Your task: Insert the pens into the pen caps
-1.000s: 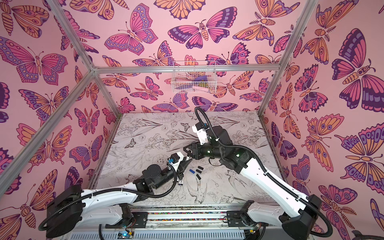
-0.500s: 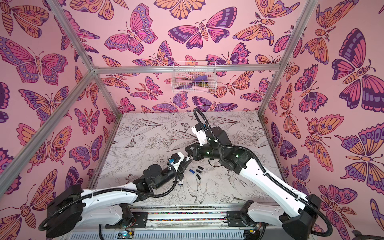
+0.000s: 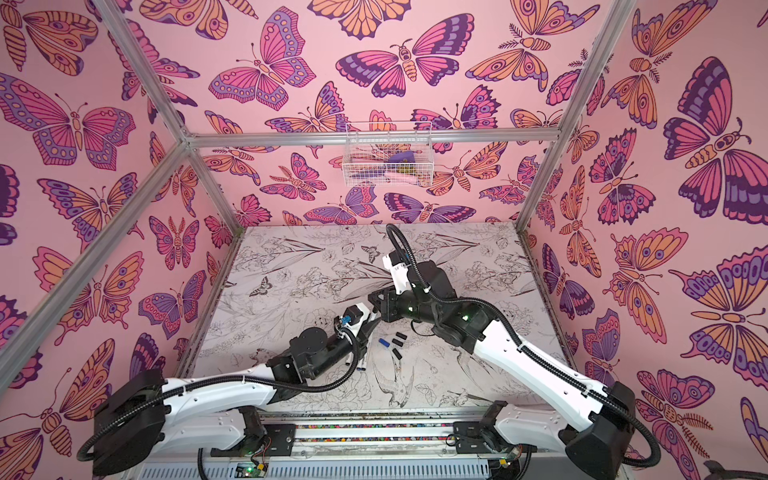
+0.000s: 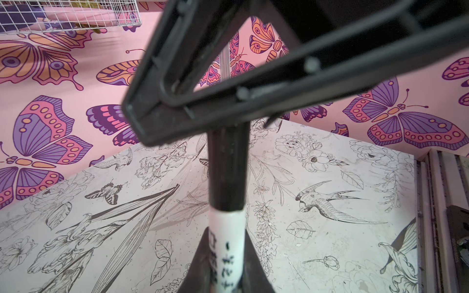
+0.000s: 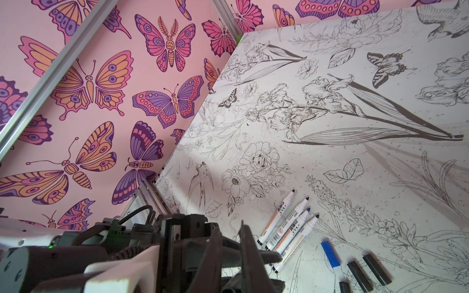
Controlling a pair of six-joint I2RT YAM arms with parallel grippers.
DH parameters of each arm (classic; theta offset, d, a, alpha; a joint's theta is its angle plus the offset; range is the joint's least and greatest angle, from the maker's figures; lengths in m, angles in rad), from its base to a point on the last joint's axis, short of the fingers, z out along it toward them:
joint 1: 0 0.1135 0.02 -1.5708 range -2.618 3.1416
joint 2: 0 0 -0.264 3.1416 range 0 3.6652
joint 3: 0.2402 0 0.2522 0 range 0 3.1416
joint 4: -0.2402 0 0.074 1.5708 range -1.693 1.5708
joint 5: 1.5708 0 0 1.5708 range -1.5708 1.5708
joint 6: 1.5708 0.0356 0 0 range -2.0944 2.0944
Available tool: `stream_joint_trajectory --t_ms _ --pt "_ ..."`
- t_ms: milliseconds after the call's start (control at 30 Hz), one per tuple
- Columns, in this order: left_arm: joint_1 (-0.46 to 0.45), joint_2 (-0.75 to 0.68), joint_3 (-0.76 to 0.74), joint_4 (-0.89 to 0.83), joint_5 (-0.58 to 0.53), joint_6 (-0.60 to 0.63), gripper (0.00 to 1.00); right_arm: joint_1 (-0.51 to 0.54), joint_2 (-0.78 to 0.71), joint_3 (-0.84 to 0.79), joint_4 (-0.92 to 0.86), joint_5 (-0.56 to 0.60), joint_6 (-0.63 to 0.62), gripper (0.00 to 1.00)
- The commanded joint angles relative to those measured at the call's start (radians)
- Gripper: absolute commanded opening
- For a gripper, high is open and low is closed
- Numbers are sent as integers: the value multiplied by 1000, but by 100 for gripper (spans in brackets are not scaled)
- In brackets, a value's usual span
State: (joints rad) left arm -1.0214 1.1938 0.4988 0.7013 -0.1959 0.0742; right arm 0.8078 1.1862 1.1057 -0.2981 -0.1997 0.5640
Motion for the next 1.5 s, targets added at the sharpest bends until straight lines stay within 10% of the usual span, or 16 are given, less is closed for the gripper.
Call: stream_joint_trajectory --t_ms 0,633,967,1200,1467 --pt "-3 -31 125 307 -1 72 0 41 75 -32 -215 -47 13 0" --pt "242 -48 174 444 369 -323 0 -15 192 -39 -291 -162 13 0" --pt "291 -95 215 366 772 -457 0 -85 160 -103 -240 -297 16 0" --pt "293 -103 199 434 753 -505 0 -77 174 -128 -240 -337 -4 0" --pt "291 -128 209 359 468 -308 0 -45 169 -138 -309 -291 -49 0"
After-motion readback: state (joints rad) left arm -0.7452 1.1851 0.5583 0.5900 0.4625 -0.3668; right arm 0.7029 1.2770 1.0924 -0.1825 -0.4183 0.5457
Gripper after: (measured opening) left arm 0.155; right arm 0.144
